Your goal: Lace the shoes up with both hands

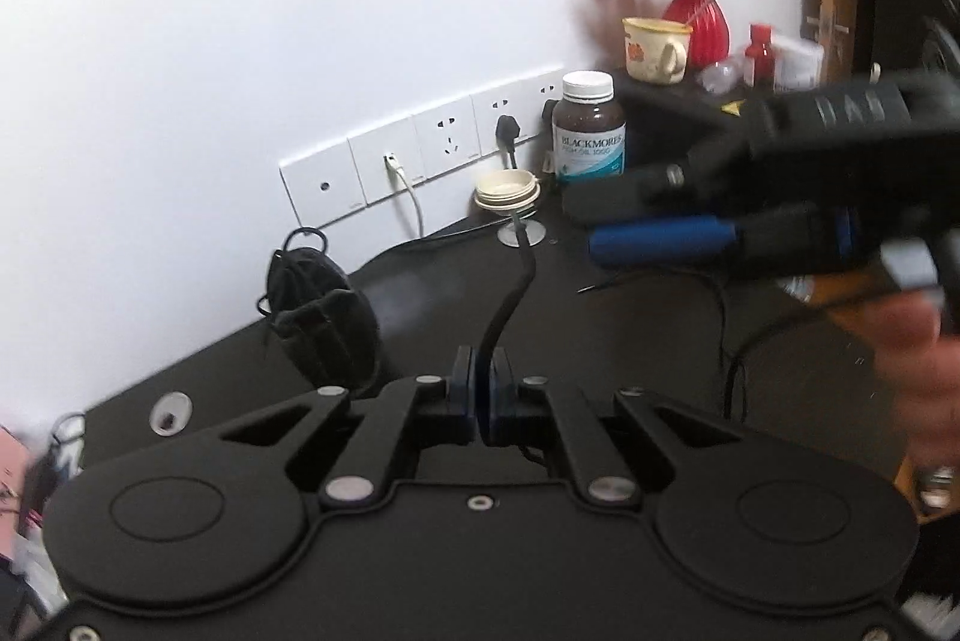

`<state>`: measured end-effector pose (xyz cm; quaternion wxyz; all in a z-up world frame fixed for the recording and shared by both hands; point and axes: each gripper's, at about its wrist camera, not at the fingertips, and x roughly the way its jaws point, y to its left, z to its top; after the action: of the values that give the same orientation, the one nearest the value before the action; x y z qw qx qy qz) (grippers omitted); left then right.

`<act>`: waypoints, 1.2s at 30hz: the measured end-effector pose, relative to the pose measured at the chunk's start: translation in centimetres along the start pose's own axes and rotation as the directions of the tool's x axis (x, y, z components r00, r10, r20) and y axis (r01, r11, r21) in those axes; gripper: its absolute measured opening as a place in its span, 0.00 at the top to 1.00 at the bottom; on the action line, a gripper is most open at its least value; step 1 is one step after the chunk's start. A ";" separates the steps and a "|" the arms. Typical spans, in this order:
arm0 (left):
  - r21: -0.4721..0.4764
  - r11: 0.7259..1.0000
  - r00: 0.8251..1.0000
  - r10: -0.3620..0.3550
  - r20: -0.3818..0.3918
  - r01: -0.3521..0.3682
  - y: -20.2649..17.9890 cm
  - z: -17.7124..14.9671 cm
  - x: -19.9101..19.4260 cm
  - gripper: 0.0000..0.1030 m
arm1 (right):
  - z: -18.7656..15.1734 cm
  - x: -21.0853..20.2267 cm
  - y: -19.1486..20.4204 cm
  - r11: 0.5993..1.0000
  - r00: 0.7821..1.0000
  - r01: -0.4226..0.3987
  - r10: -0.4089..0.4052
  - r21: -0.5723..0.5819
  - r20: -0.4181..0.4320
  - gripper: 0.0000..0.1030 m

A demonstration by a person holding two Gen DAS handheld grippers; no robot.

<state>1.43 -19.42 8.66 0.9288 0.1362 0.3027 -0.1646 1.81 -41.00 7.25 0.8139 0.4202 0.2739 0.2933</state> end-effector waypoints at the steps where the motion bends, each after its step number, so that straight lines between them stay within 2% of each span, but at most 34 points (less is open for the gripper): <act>1: 0.001 1.000 1.000 0.003 0.000 -0.003 0.1 -0.2 -0.1 0.96 | 0.1 0.3 -0.2 1.000 1.000 0.000 0.000 0.012 -0.007 0.68; 7: -0.009 1.000 1.000 0.012 0.003 -0.012 0.5 -0.9 -0.8 0.96 | -0.2 2.5 -1.2 0.992 0.997 -0.016 0.025 0.123 -0.069 0.68; 10: -0.008 1.000 1.000 0.014 0.001 -0.014 0.8 -1.2 -1.0 0.96 | -0.5 3.6 -1.0 0.993 0.996 -0.009 0.020 0.118 -0.092 0.70; 12: -0.013 1.000 1.000 0.018 -0.008 -0.019 1.0 -1.4 -1.1 0.96 | -0.6 4.2 -1.0 0.993 0.994 -0.011 0.024 0.121 -0.106 0.95; 15: -0.025 1.000 0.999 0.012 -0.045 -0.013 1.5 -2.0 -1.1 0.92 | -0.6 4.6 -0.8 0.995 0.996 0.002 0.007 0.096 -0.091 0.96; 16: -0.027 1.000 0.998 0.010 -0.065 -0.012 1.6 -2.4 -1.2 0.86 | -0.4 4.5 -0.5 0.997 0.997 0.012 -0.006 0.071 -0.078 0.96; 17: -0.029 0.999 0.997 0.014 -0.076 -0.016 1.9 -2.8 -1.5 0.58 | -0.2 4.3 -0.2 0.999 0.998 0.022 -0.020 0.040 -0.062 0.96; 19: -0.033 0.999 0.996 0.033 -0.085 -0.036 2.8 -4.1 -2.7 0.27 | 0.4 3.7 0.6 0.998 0.999 0.045 -0.046 -0.042 -0.019 0.96; 22: -0.045 0.996 0.989 0.066 -0.131 -0.073 4.7 -6.1 -4.0 0.35 | 1.3 2.9 1.4 0.978 0.995 0.093 -0.096 -0.186 -0.003 0.96; 24: -0.061 0.993 0.982 0.084 -0.171 -0.096 6.0 -7.1 -4.2 0.40 | 1.5 3.3 1.1 0.966 0.990 0.103 -0.123 -0.236 -0.074 0.96; 26: -0.072 0.991 0.976 0.096 -0.194 -0.112 6.9 -7.7 -4.1 0.44 | 1.0 4.7 0.5 0.967 0.972 0.076 -0.127 -0.243 -0.200 0.96; 30: -0.083 0.986 0.972 0.127 -0.197 -0.145 8.1 -8.1 -3.9 0.44 | -2.3 8.6 0.7 0.952 0.904 -0.014 -0.119 -0.306 -0.411 0.96; 36: -0.134 0.982 0.972 0.102 -0.211 -0.132 10.4 -8.4 -2.3 0.45 | -5.7 14.2 1.0 0.946 0.814 -0.075 -0.124 -0.315 -0.567 0.96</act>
<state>-0.62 -6.54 5.05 0.9087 0.1012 0.3985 -0.0721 7.19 -27.50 2.44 0.7528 0.1683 0.4622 0.4373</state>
